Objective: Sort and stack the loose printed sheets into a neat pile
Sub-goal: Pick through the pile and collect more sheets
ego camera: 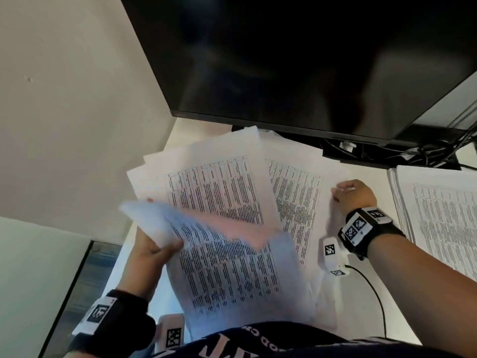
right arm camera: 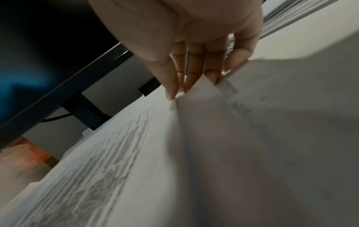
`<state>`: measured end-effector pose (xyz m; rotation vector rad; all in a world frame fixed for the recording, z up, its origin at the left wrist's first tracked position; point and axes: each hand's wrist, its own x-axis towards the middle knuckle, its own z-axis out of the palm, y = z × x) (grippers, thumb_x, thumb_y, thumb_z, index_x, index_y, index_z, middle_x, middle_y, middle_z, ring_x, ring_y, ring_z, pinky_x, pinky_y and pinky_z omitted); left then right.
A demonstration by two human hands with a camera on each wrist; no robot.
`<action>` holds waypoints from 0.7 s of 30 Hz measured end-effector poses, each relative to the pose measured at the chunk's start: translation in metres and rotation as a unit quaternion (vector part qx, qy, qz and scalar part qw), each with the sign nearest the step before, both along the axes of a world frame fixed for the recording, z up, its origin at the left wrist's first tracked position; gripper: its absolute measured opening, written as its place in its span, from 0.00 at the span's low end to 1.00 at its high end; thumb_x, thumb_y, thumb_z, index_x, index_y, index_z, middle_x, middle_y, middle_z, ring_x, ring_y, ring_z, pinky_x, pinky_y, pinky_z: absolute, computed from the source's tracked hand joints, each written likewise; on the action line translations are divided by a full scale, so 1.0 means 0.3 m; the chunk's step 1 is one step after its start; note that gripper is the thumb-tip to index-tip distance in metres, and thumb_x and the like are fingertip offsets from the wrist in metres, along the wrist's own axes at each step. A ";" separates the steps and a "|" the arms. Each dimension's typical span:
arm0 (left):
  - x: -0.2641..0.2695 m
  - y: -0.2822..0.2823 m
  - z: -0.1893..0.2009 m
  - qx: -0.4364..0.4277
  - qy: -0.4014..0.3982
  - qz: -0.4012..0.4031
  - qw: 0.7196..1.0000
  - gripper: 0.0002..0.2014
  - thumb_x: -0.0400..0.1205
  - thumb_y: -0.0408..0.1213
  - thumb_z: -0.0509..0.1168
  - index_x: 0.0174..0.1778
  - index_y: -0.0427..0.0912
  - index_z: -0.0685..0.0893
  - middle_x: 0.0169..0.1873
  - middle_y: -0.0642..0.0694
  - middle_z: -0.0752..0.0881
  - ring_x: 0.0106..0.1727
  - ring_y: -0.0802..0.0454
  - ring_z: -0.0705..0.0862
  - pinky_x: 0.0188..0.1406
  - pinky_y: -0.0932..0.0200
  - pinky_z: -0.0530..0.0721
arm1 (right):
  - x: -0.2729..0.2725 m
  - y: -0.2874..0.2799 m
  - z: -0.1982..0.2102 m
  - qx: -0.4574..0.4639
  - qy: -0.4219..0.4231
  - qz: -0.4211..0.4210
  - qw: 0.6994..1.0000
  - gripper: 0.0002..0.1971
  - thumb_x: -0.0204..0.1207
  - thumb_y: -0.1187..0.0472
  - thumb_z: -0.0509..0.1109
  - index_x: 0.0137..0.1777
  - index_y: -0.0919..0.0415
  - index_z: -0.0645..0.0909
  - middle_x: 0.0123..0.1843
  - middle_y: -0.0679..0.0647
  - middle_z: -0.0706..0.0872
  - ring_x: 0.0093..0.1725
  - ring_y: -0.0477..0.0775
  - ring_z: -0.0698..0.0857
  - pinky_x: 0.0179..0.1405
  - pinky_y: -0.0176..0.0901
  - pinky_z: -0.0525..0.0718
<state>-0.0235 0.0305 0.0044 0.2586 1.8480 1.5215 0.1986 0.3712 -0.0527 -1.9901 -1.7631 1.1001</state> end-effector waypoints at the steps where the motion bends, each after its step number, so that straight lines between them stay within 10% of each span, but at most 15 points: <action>1: -0.012 -0.001 -0.019 0.009 0.018 0.002 1.000 0.39 0.74 0.16 0.68 0.78 0.49 0.66 0.64 0.42 0.84 0.63 0.42 0.85 0.66 0.35 0.79 | 0.005 0.004 -0.003 0.000 0.018 0.004 1.000 0.03 0.73 0.59 0.73 0.40 0.54 0.81 0.49 0.55 0.88 0.48 0.57 0.86 0.46 0.41 0.78; 4: -0.036 0.012 -0.088 -0.039 0.013 0.013 0.999 0.52 0.71 0.26 0.75 0.81 0.67 0.52 0.68 0.44 0.82 0.62 0.42 0.86 0.65 0.39 0.79 | -0.003 -0.002 0.016 -0.044 0.037 0.015 0.998 0.13 0.68 0.48 0.78 0.41 0.54 0.80 0.41 0.50 0.84 0.43 0.55 0.84 0.44 0.42 0.79; 9: -0.002 0.107 -0.113 -0.135 0.006 -0.040 0.990 0.15 0.75 0.26 0.72 0.58 0.34 0.86 0.51 0.37 0.91 0.53 0.41 0.89 0.62 0.41 0.83 | -0.018 -0.002 -0.001 -0.062 -0.006 0.068 0.996 0.18 0.67 0.46 0.78 0.31 0.53 0.73 0.34 0.51 0.81 0.36 0.56 0.80 0.46 0.49 0.82; 18: 0.040 0.164 -0.033 -0.050 -0.082 -0.100 0.990 0.24 0.64 0.49 0.76 0.51 0.37 0.88 0.46 0.42 0.93 0.51 0.44 0.91 0.51 0.51 0.85 | 0.062 -0.044 0.084 -0.042 0.261 -0.021 0.964 0.05 0.72 0.66 0.75 0.46 0.63 0.85 0.37 0.53 0.91 0.38 0.48 0.89 0.50 0.38 0.87; 21: 0.059 0.199 -0.021 -0.019 -0.081 -0.086 0.993 0.24 0.67 0.43 0.77 0.57 0.38 0.86 0.47 0.43 0.93 0.53 0.42 0.90 0.50 0.52 0.86 | 0.094 -0.052 0.136 -0.032 0.304 0.047 0.951 0.07 0.68 0.55 0.77 0.36 0.56 0.84 0.29 0.46 0.88 0.33 0.46 0.85 0.45 0.37 0.82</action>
